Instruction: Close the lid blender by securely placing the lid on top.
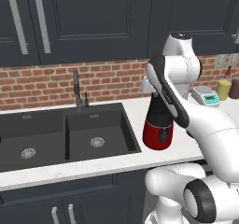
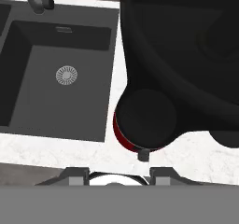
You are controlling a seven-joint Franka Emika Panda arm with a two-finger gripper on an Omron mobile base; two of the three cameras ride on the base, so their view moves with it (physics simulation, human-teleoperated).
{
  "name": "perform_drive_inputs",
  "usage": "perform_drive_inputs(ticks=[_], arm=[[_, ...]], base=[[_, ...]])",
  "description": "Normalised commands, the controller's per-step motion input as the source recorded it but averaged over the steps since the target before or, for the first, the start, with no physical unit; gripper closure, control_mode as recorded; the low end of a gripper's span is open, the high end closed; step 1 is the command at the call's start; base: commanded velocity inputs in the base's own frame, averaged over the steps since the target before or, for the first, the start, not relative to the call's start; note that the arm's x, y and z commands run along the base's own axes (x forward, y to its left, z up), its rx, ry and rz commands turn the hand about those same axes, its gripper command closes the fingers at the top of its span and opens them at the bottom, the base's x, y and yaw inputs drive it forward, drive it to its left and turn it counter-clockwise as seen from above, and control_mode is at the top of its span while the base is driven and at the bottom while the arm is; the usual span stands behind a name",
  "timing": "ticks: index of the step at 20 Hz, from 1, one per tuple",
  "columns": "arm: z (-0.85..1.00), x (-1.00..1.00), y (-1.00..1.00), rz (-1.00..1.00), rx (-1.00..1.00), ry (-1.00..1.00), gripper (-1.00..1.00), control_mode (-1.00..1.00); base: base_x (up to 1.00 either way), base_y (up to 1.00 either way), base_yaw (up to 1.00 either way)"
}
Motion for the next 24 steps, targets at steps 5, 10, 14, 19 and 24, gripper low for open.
perform_drive_inputs(ticks=[5, 10, 14, 19, 24], arm=[[0.0, -0.15, 0.0, 0.0, 0.0, -0.01, -1.0, -1.0], [-0.07, -0.36, -0.12, -0.02, 0.01, -0.07, -1.0, -1.0], [-0.06, -0.49, -0.38, -0.01, 0.05, -0.1, -1.0, -1.0], [-0.07, -0.42, -0.52, -0.02, 0.09, -0.13, -1.0, -1.0], [-0.11, -0.43, -0.66, -0.02, 0.12, -0.16, -1.0, -1.0]], base=[[0.0, 0.0, 0.0], [0.0, 0.0, 0.0], [0.0, 0.0, 0.0], [0.0, 0.0, 0.0], [0.0, 0.0, 0.0]])
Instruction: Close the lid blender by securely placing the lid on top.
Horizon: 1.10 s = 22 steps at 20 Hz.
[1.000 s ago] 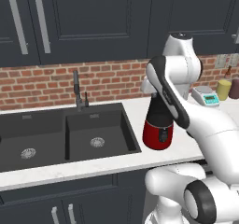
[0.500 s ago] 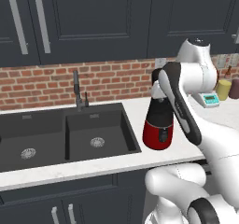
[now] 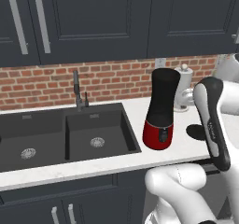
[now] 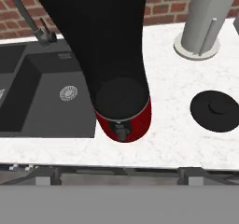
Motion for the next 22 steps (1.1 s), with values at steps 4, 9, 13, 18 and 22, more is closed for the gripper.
perform_drive_inputs(ticks=[4, 9, 13, 18, 22], arm=[[-0.1, -0.3, -0.51, -0.04, 0.06, -0.11, -1.0, -1.0], [-0.08, -0.1, -0.45, -0.06, 0.0, -0.02, -1.0, -1.0], [-0.13, 0.0, -0.44, -0.07, -0.08, 0.08, -1.0, -1.0], [-0.21, 0.0, -0.37, -0.1, -0.15, 0.08, -1.0, -1.0], [-0.31, 0.0, -0.37, -0.11, -0.14, 0.04, -1.0, -1.0]], base=[[0.0, 0.0, 0.0], [0.0, 0.0, 0.0], [0.0, 0.0, 0.0], [0.0, 0.0, 0.0], [0.0, 0.0, 0.0]])
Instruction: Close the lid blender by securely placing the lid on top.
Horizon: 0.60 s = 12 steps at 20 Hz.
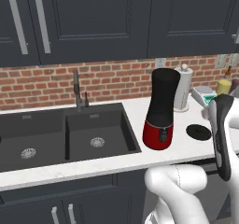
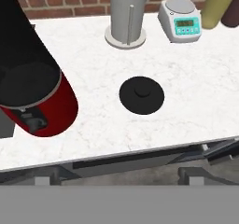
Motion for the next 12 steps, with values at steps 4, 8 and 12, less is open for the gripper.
perform_drive_inputs(ticks=[4, 8, 12], arm=[[-0.32, 0.0, -0.41, -0.08, -0.12, 0.02, -1.0, -1.0], [-0.18, 0.0, -0.39, -0.06, -0.04, 0.0, -1.0, -1.0], [-0.16, 0.01, -0.35, -0.06, 0.02, 0.0, -1.0, -1.0]], base=[[0.0, 0.0, 0.0], [0.0, 0.0, 0.0], [0.0, 0.0, 0.0]])
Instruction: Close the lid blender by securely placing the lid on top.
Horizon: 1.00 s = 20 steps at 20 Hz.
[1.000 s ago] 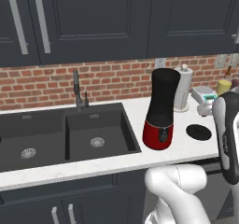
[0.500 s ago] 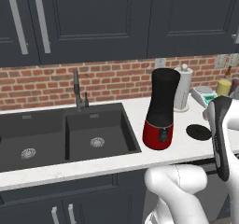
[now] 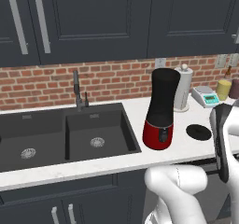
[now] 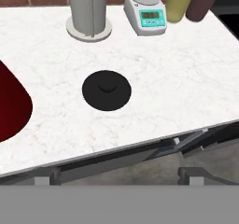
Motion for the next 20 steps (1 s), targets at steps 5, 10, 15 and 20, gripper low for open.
perform_drive_inputs(ticks=[5, 10, 15, 20], arm=[[-0.11, 0.07, -0.17, -0.01, 0.06, 0.0, -1.0, -1.0], [-0.05, 0.19, -0.02, 0.0, 0.08, 0.0, -1.0, -1.0], [-0.07, 0.2, 0.0, 0.05, 0.05, 0.0, -1.0, -1.0], [-0.24, 0.18, 0.07, 0.07, 0.0, 0.0, -1.0, -1.0]], base=[[0.0, 0.0, 0.0], [0.0, 0.0, 0.0], [0.0, 0.0, 0.0], [0.0, 0.0, 0.0]])
